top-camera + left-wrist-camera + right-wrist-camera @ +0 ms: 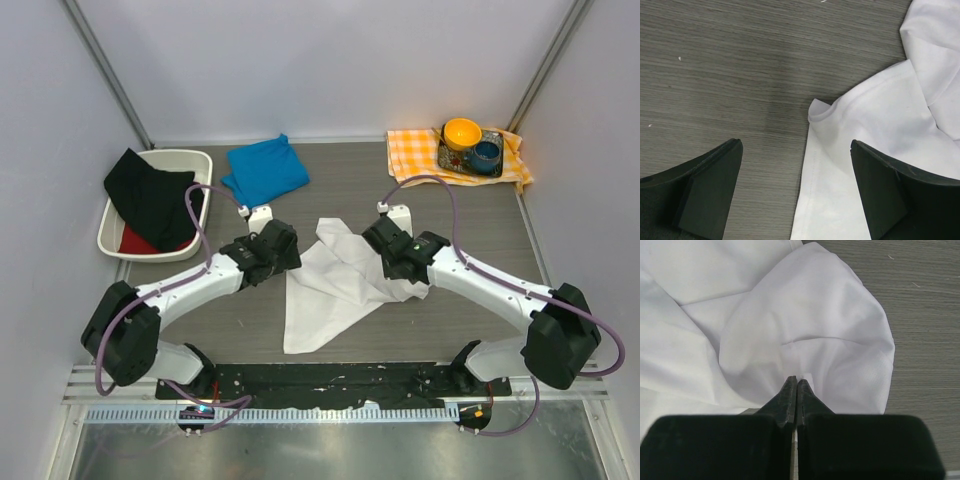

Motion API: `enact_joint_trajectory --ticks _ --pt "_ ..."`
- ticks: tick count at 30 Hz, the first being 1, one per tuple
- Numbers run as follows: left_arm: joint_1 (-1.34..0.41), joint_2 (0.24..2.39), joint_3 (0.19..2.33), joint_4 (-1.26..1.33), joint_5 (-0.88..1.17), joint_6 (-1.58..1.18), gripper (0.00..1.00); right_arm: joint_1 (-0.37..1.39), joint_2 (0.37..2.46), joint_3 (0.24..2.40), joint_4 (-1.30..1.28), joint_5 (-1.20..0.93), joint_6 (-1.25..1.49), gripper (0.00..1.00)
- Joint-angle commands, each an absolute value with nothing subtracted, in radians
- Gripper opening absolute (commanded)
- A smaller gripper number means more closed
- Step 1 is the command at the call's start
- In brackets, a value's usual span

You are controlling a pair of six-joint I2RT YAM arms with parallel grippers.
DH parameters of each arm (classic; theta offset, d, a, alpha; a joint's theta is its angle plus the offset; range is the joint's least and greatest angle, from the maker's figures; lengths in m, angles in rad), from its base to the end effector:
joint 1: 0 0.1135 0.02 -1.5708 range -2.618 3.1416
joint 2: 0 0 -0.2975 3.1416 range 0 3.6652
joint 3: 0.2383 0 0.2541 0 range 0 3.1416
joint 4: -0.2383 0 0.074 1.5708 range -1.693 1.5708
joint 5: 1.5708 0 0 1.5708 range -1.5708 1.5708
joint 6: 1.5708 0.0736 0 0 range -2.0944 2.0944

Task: Fold and stack the t-shirts
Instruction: Flatten the tshirt out

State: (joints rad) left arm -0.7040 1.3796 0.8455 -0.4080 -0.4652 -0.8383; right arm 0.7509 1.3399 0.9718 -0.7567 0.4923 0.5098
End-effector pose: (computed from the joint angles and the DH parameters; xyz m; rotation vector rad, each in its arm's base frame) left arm 0.2415 -0.1617 0.2185 -0.3420 2.3582 -0.1348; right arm 0.2166 0.1545 0.2449 -0.1589 2.4931 -0.1728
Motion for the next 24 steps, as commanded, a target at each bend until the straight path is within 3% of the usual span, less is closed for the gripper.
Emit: enact_joint_trajectory --ticks 1,24 --pt "-0.678 1.434 0.88 -0.373 -0.453 -0.835 0.94 0.762 1.293 0.976 -0.747 0.532 0.523 0.01" --pt "-0.669 1.752 1.124 -0.273 -0.336 -0.715 0.91 0.761 1.227 0.91 -0.713 0.561 0.486 0.01"
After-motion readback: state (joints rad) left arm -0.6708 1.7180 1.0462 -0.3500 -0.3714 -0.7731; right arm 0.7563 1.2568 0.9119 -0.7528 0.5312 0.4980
